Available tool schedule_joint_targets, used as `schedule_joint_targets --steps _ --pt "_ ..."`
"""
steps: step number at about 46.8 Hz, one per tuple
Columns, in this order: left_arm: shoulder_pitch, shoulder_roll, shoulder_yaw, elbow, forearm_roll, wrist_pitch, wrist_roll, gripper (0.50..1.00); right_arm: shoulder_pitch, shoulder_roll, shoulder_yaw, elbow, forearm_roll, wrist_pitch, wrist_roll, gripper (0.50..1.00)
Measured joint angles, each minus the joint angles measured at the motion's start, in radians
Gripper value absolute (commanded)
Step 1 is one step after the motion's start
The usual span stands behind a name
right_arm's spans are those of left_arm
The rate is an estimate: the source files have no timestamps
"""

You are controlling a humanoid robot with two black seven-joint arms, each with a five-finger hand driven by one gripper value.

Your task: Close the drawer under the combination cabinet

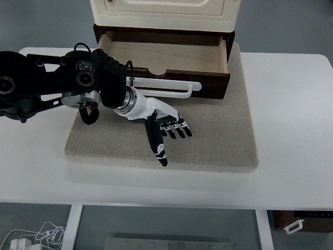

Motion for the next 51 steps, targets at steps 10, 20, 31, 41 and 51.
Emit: schedule_joint_targets --steps 10,20,31,41,51 --pt "-0.011 -0.024 -0.001 0.061 0.000 0.000 0.000 0.996 0.000 0.000 0.000 0.000 0.000 0.000 0.000 0.952" --pt "-0.022 -0.029 0.001 0.107 0.000 0.000 0.000 0.996 0.000 0.000 0.000 0.000 0.000 0.000 0.000 0.952" --pt "-0.023 -0.029 0.001 0.137 0.001 0.001 0.000 0.996 0.000 0.000 0.000 0.000 0.000 0.000 0.000 0.952" --pt "-0.022 -0.030 -0.001 0.186 0.002 0.001 0.000 0.994 0.000 0.000 0.000 0.000 0.000 0.000 0.000 0.952" --pt "-0.022 -0.030 -0.010 0.250 0.002 -0.009 0.000 0.994 0.000 0.000 0.000 0.000 0.000 0.000 0.000 0.952"
